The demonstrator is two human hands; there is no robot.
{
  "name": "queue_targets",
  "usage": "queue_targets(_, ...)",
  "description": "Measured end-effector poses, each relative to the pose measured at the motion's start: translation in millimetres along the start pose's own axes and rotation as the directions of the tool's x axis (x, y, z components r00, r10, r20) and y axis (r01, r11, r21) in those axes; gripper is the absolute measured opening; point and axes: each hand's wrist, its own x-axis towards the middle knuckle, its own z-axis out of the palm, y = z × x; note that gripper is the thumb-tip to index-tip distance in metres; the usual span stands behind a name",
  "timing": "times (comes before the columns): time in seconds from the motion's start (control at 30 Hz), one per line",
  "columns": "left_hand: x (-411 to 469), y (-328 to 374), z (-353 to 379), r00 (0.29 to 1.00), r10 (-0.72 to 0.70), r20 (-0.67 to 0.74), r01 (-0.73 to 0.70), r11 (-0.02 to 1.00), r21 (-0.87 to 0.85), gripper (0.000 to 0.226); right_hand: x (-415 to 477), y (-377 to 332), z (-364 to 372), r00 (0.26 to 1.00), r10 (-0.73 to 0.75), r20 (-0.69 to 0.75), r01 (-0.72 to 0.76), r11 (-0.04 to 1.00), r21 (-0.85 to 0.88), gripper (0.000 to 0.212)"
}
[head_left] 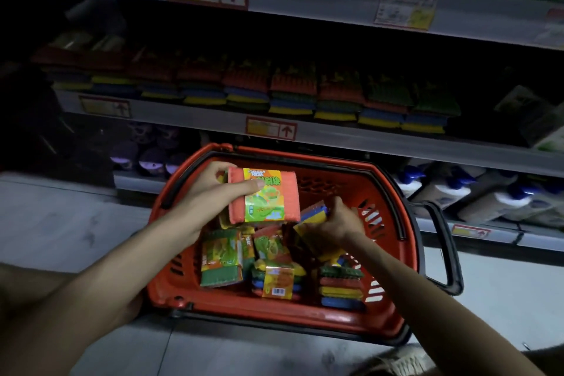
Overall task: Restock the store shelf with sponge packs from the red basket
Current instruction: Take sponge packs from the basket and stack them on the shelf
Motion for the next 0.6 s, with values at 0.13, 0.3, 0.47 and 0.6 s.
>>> queue_targets(0.13,-2.6,1.2,0.4,0.996,-0.028,0.083,0.035,0.996,-0.082,0.06,-6.5,-3.1,-6.8,0.987,-0.148,0.062,0.159,0.951,-0.263,0.086)
queue_targets(0.3,-5.4,13.6,3.4,0.997,0.016,0.072,-0.007,0.992,-0.124,0.057,-37.7,-8.0,-45.7,0.958,-0.284,-0.024,0.285,0.951,0.116,0.087)
queue_targets(0.47,-9.0,38.5,5.9,0.997,0.07,0.038,-0.063,0.982,-0.175,0.065,-90.9,-6.4,-124.8,0.888,-0.435,-0.151,0.46,0.82,0.341,0.05)
queue_targets(0.6,-19.8,60.9,15.2,0.99,0.109,0.084,-0.095,0.983,-0.158,0.05,-130.6,-0.6,-177.4,0.84,-0.485,-0.245,0.543,0.746,0.386,0.047)
